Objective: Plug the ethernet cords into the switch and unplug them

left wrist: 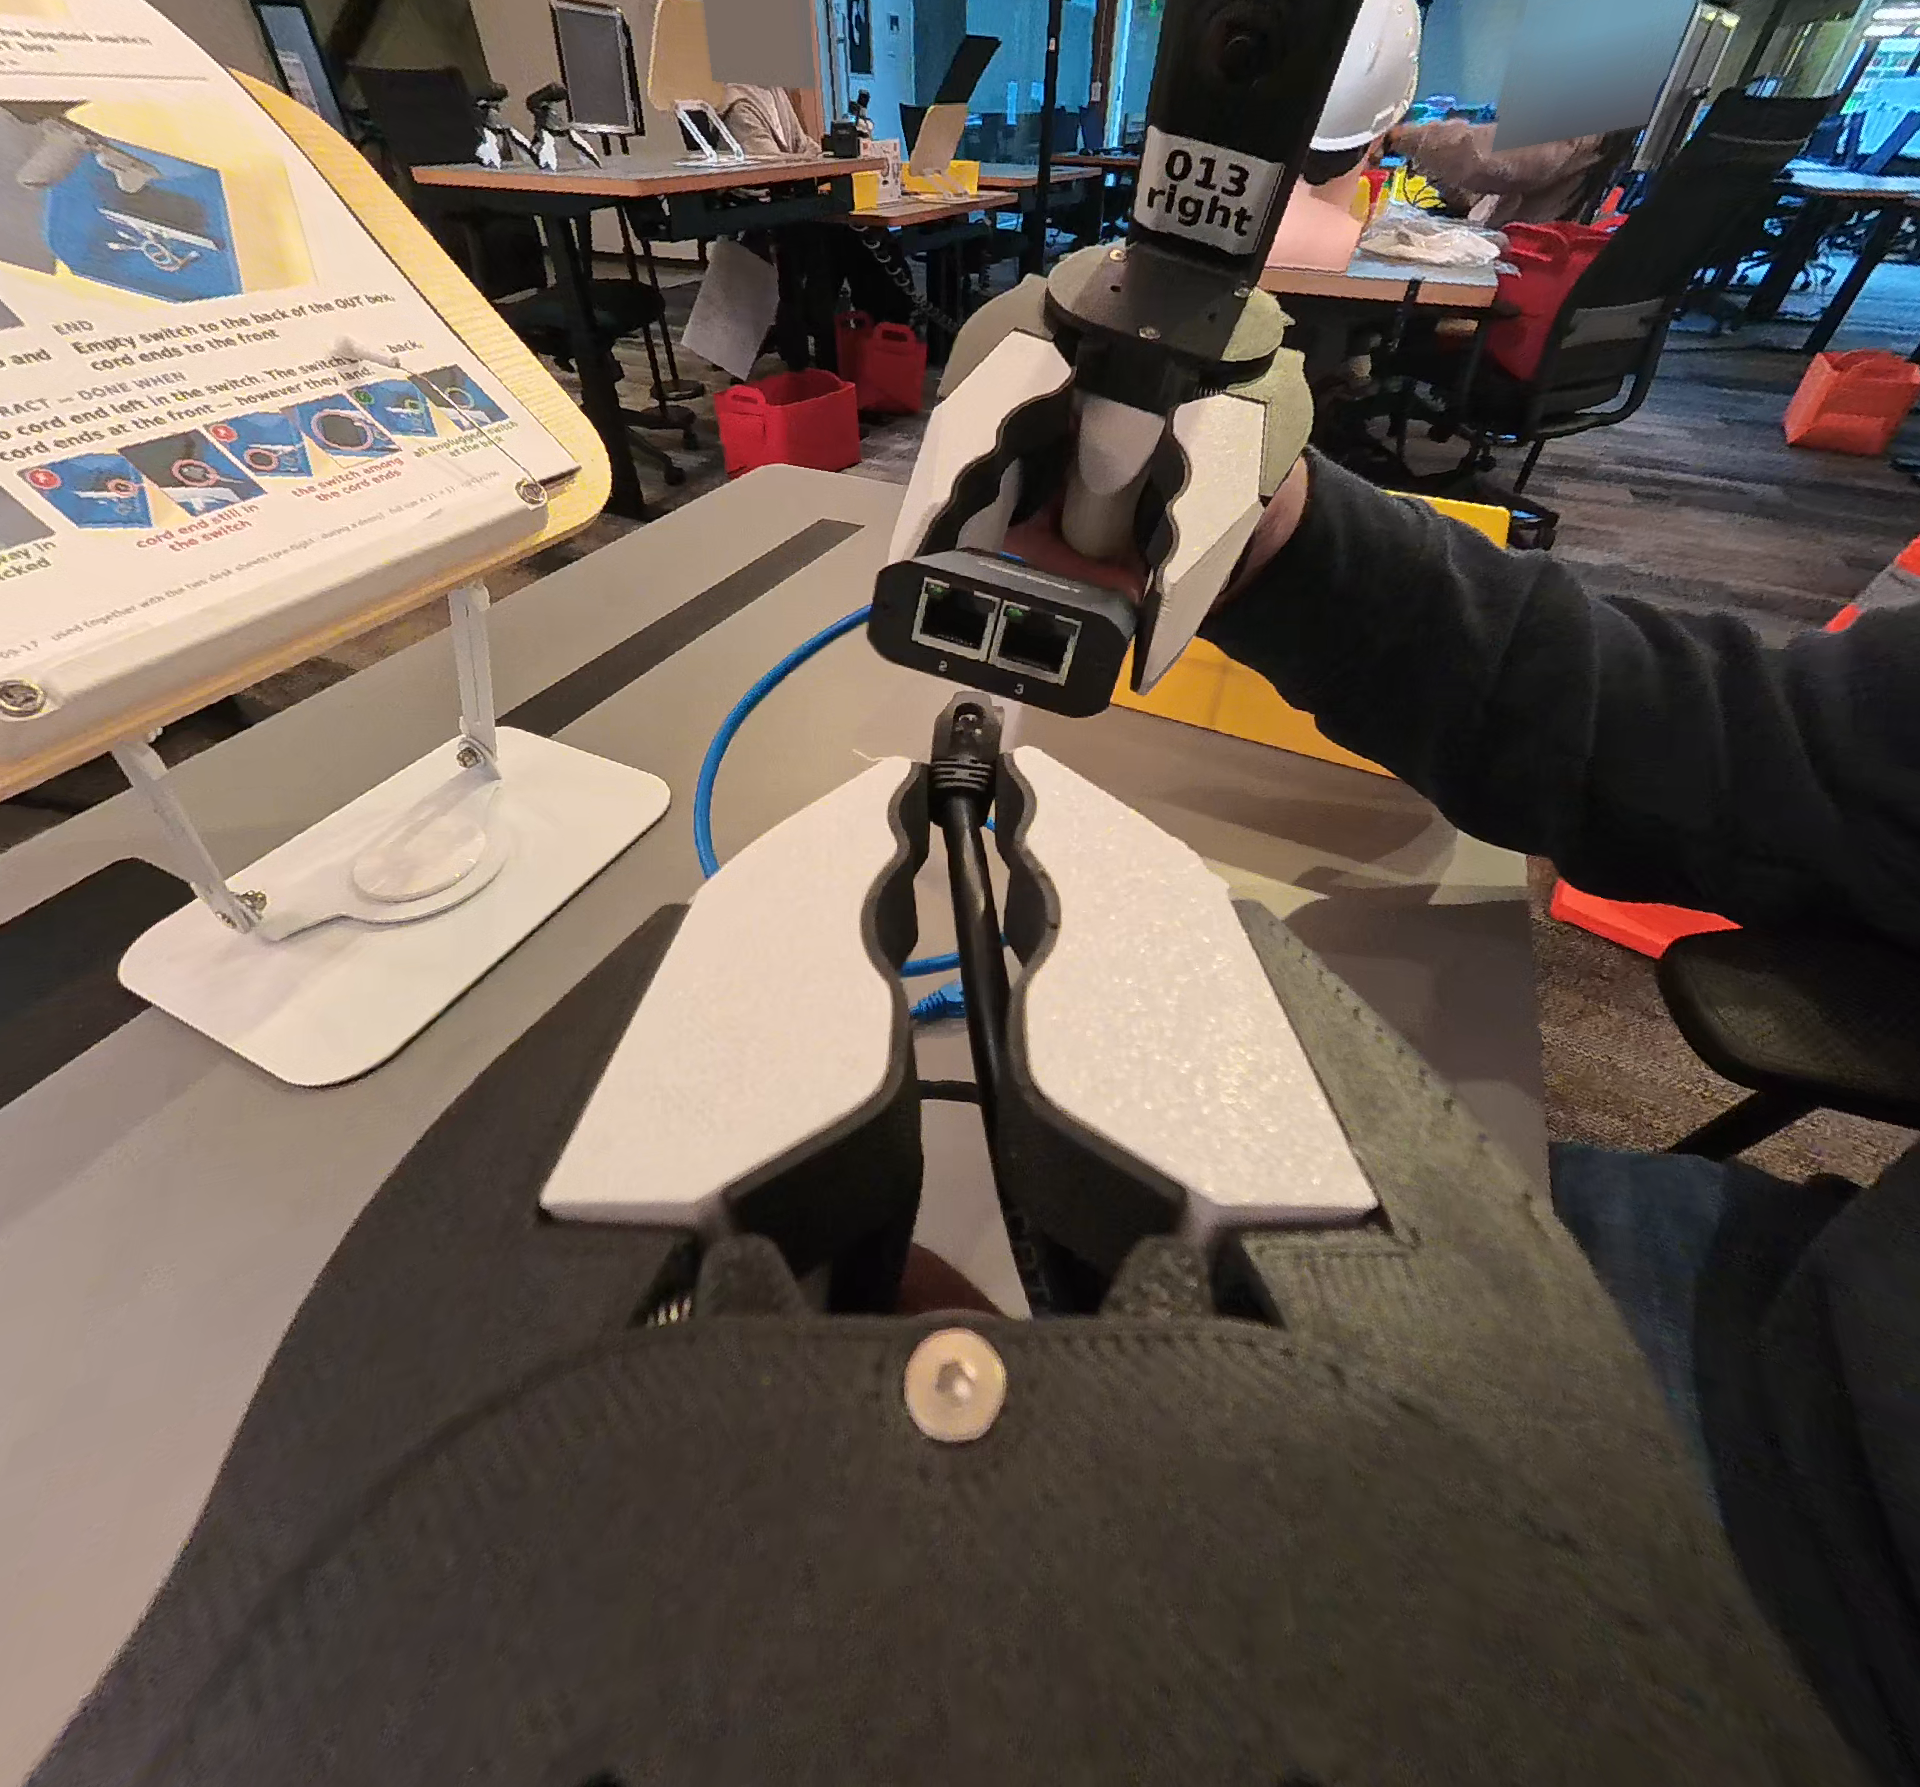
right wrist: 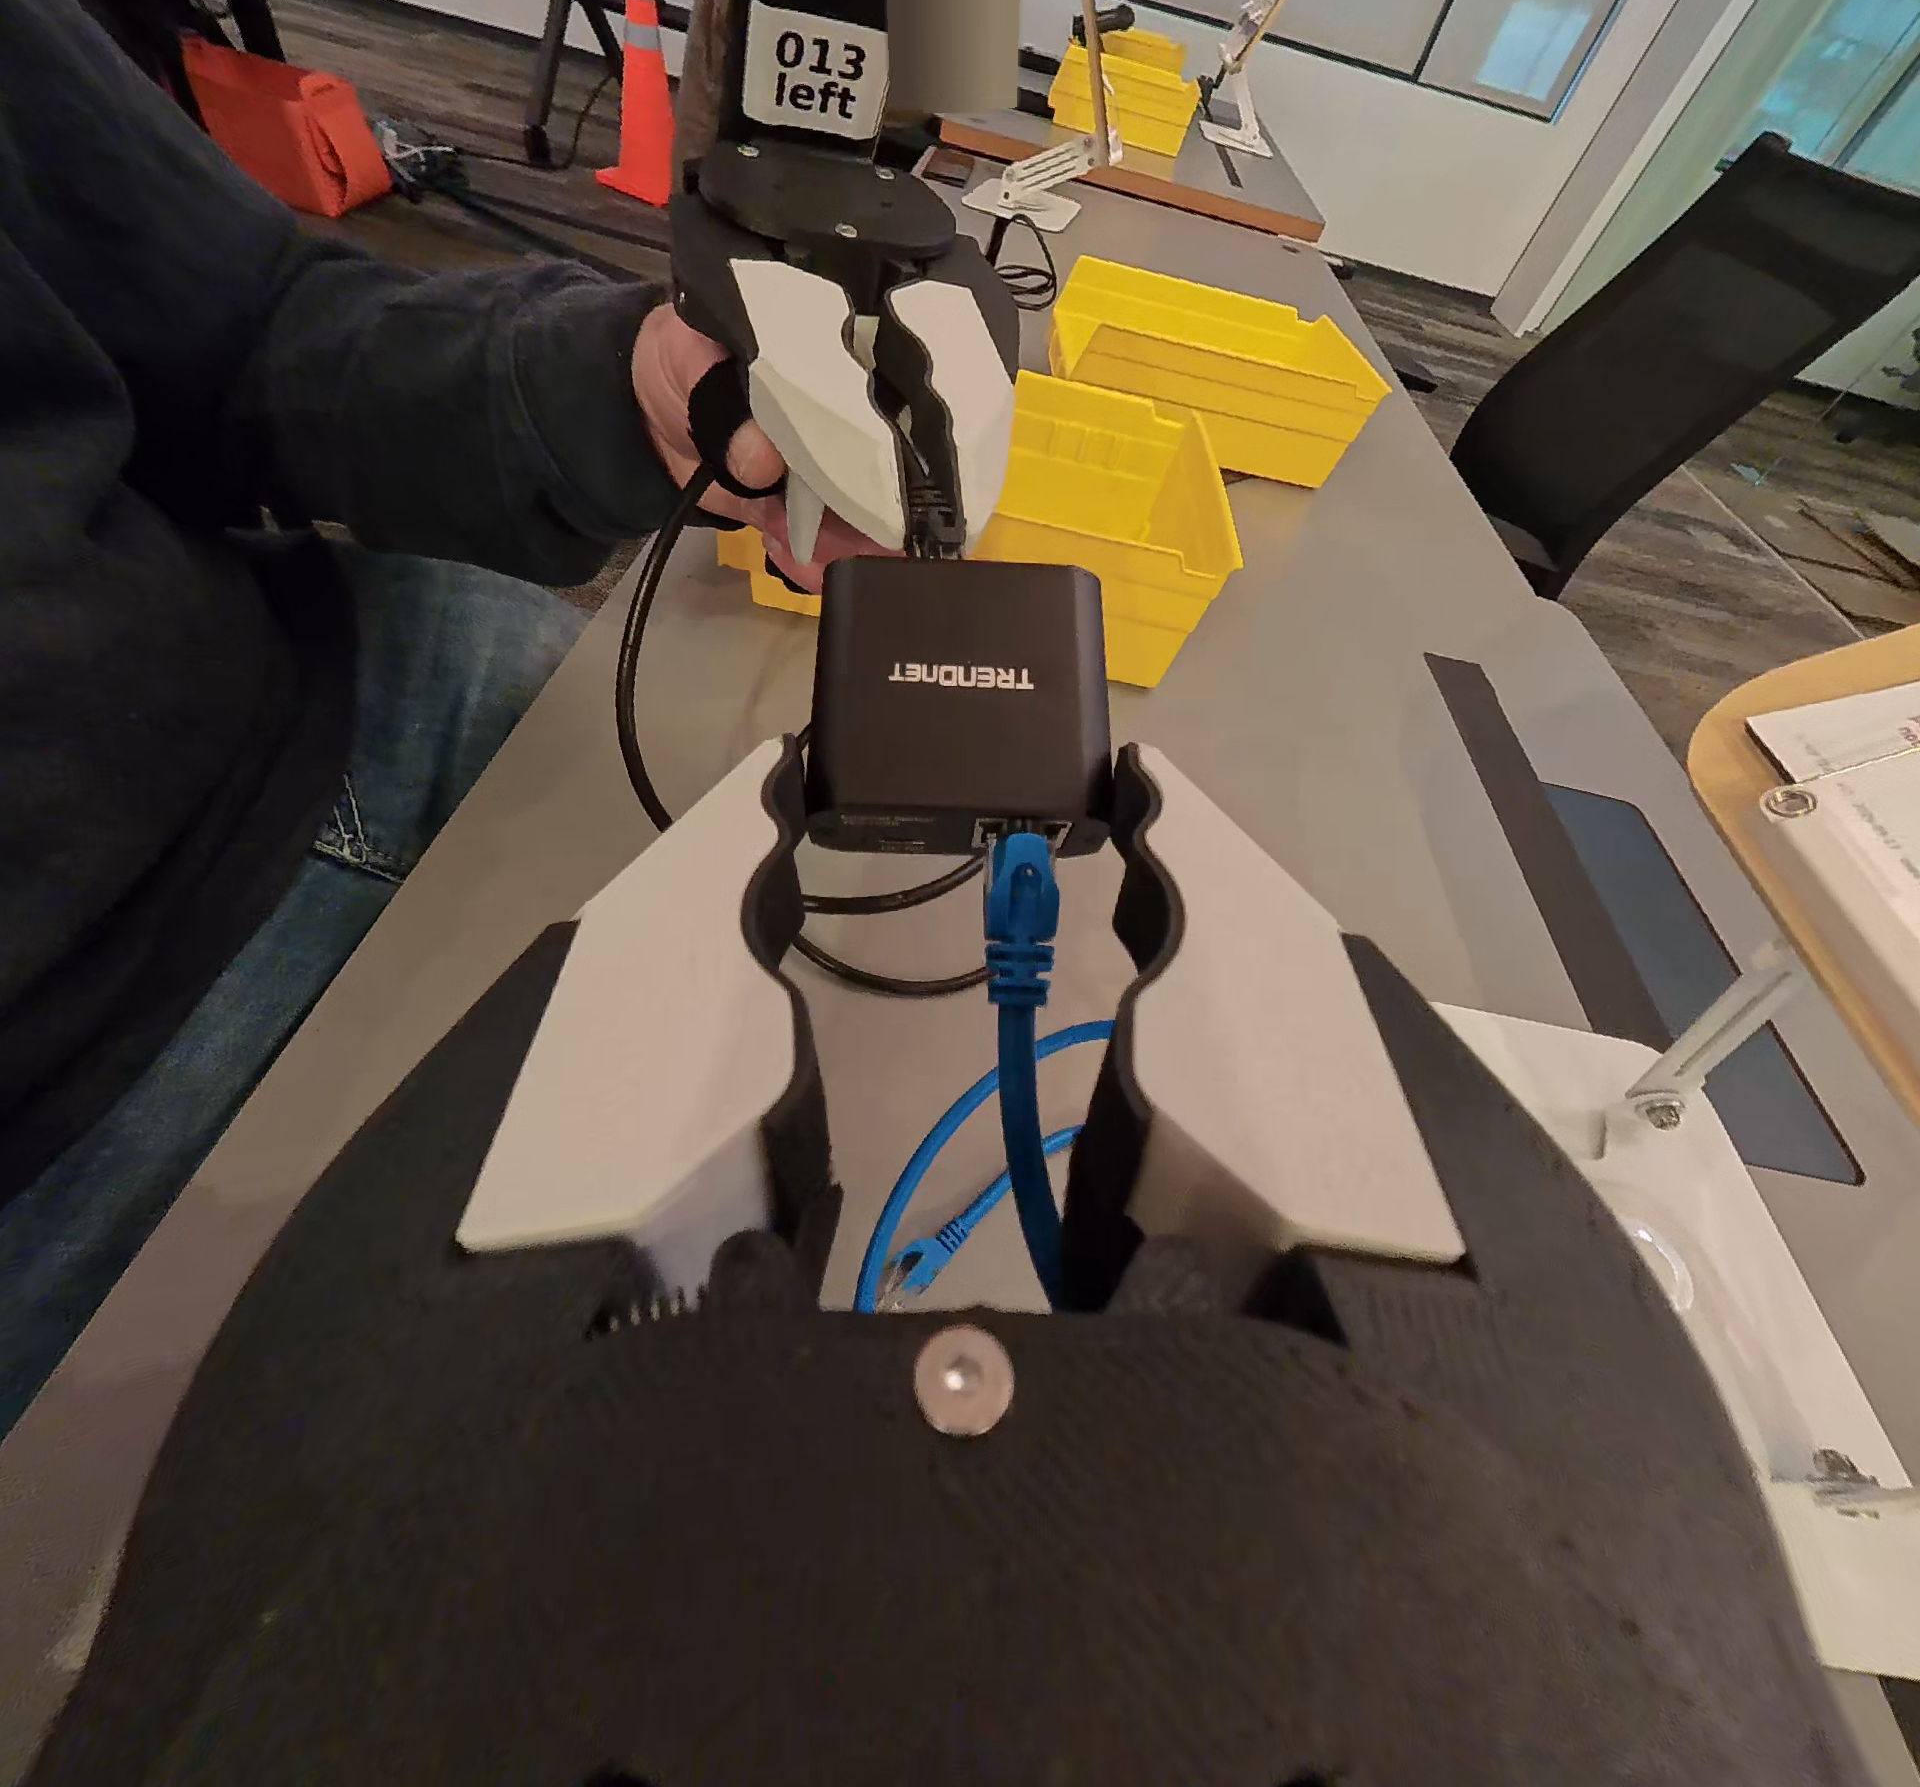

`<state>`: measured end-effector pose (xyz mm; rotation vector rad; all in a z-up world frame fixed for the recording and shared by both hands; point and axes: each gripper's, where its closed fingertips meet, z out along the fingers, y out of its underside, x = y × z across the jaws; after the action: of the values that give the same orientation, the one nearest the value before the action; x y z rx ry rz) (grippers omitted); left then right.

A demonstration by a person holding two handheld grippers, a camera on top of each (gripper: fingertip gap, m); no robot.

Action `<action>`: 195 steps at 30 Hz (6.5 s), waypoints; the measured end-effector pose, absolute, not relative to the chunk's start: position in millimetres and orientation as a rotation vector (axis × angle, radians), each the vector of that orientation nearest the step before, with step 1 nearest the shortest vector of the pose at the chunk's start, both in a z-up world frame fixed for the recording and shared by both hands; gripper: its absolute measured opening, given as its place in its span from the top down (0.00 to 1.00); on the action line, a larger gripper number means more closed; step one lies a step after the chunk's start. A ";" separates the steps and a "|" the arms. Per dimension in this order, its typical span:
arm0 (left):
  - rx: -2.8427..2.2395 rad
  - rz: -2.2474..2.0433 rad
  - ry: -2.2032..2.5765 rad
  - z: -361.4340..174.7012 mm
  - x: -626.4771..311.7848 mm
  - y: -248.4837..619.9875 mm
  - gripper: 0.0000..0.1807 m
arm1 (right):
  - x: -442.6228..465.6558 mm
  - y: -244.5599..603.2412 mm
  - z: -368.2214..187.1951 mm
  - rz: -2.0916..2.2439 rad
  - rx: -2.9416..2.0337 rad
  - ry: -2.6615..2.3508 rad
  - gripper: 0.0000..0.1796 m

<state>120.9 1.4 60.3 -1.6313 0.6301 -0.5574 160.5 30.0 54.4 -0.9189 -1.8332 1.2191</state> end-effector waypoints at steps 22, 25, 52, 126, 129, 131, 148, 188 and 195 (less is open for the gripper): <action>-1.621 -0.532 0.668 72.4 123.5 2.9 0.94 | 161.2 24.7 55.7 1.284 -0.863 -1.875 0.67; -1.624 -0.519 0.687 71.7 124.8 3.3 0.94 | 161.1 22.4 52.9 1.292 -0.869 -1.901 0.67; -1.618 -0.500 0.696 58.6 128.0 0.0 0.93 | 159.2 14.0 49.0 1.291 -0.882 -1.971 0.68; -1.576 -0.414 0.608 78.3 122.2 -0.1 0.78 | 154.4 11.5 30.6 1.255 -1.027 -1.859 0.64; -1.597 -0.317 0.625 82.4 111.7 -5.5 0.76 | 156.4 13.8 27.3 1.259 -1.037 -1.854 0.64; -1.619 -0.261 0.630 86.5 101.2 -12.6 0.75 | 157.1 15.9 23.3 1.254 -1.049 -1.851 0.64; -2.309 0.499 0.131 -9.6 -171.8 -160.4 0.81 | 161.2 23.5 -32.1 1.241 -1.159 -1.865 0.64; -2.124 1.220 -0.149 33.0 -283.5 -179.5 0.98 | 162.3 29.6 -54.5 1.236 -1.161 -1.864 0.64; -1.964 1.233 -0.108 93.0 -257.8 -166.2 0.97 | 163.4 31.6 -57.6 1.234 -1.166 -1.858 0.64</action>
<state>-257.8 -166.2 93.0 -1.9636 -0.1083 1.2332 163.4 31.6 -57.6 -1.1658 -1.8578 1.2339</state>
